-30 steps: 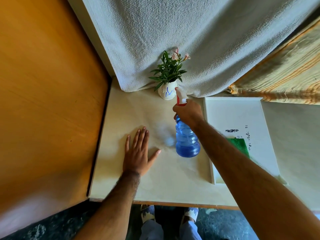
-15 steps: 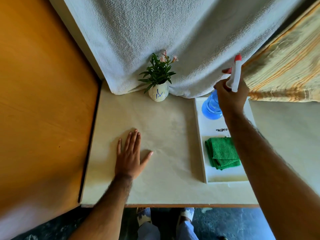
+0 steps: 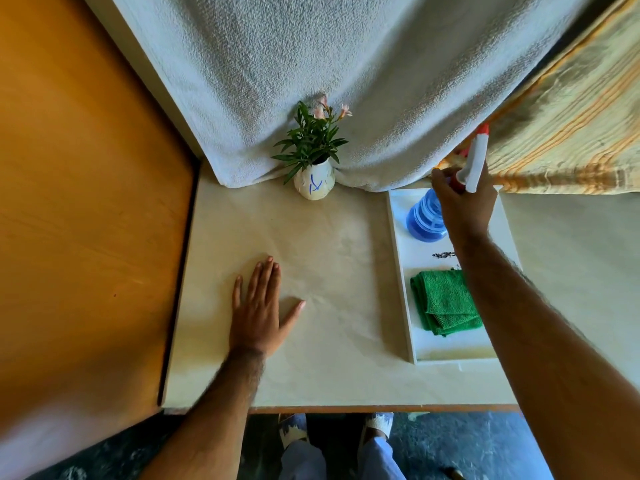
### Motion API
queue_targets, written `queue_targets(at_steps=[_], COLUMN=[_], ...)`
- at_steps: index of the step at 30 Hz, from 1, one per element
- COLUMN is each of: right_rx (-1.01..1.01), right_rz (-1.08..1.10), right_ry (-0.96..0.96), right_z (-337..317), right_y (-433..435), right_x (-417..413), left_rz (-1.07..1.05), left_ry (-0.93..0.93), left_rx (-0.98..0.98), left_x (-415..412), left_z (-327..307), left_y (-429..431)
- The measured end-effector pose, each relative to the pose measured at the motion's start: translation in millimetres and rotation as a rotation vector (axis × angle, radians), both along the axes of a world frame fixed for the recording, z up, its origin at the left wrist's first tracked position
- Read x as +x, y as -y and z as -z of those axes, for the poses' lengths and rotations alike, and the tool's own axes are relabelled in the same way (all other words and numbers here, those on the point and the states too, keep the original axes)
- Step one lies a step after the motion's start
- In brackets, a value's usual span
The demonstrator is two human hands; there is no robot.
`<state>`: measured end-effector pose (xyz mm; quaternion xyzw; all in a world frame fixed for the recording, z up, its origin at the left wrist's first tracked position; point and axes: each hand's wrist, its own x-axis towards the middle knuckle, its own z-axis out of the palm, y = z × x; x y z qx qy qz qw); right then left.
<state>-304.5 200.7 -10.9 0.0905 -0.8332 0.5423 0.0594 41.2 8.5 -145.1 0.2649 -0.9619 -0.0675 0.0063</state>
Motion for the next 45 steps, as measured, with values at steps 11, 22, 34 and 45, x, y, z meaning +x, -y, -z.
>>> queue_targets(at_steps=[11, 22, 34, 45], right_rx=[0.423, 0.847, 0.572, 0.673], right_rz=[-0.285, -0.711, -0.888, -1.149], right_ry=[-0.101, -0.270, -0.580, -0.967], right_z=[54.3, 75.8, 16.1, 18.3], right_y=[-106.9, -157.4, -27.5, 123.1], right_x=[99.5, 116.9, 116.9, 66.5], left_rz=[-0.014, -0.015, -0.010, -0.009], left_ry=[-0.017, -0.018, -0.058, -0.036], left_rx=[-0.001, 0.008, -0.003, -0.035], left_x=[-1.8, -2.2, -2.2, -0.2], left_z=[-11.3, -18.7, -11.9, -6.5], left_y=[-6.4, -7.7, -5.8, -3.8])
